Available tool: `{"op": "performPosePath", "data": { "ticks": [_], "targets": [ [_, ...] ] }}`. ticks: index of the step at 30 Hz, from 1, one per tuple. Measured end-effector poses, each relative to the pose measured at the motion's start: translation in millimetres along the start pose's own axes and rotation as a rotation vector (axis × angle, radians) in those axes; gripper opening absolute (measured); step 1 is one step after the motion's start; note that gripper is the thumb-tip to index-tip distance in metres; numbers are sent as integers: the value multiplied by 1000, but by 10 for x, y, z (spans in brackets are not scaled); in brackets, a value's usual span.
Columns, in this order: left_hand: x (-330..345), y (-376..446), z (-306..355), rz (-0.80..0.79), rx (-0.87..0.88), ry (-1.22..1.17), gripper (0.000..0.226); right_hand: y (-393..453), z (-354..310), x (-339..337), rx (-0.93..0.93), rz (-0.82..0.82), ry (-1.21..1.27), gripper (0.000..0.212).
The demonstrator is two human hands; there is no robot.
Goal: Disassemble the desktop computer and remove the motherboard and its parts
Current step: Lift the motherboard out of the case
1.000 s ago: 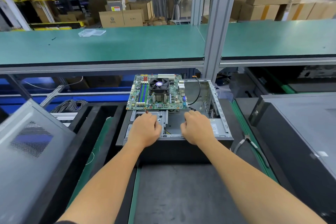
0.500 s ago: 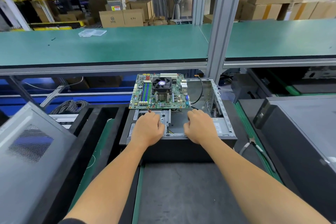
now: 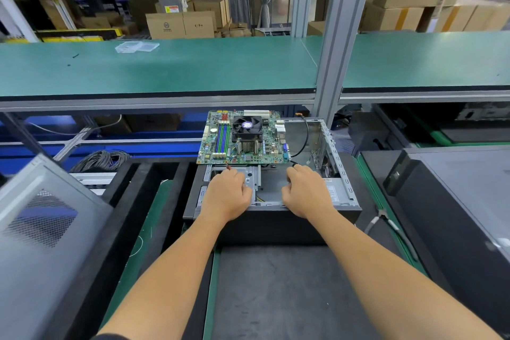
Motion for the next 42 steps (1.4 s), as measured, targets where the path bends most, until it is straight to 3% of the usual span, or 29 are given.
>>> {"op": "performPosePath", "data": {
  "ticks": [32,38,42],
  "targets": [
    [11,72,-59,0,-52,-71,25,82,-15,17,33,-15,-26,10],
    [-73,30,-32,124,-95,-96,8,122,-34,-54,-12,-63,3,13],
    [-190,141,1,159,-74,-78,8,410,-177,-274,-68,-39,101,29]
  ]
}}
Point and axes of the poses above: each hand's wrist, its own y-axis towards the middle knuckle, its own x-axis out of the palm, z = x × y, the point moved 4 cm from there along y, towards the middle knuckle, and after that the axes turned 10 degrees about x, right-handed, at the moved point
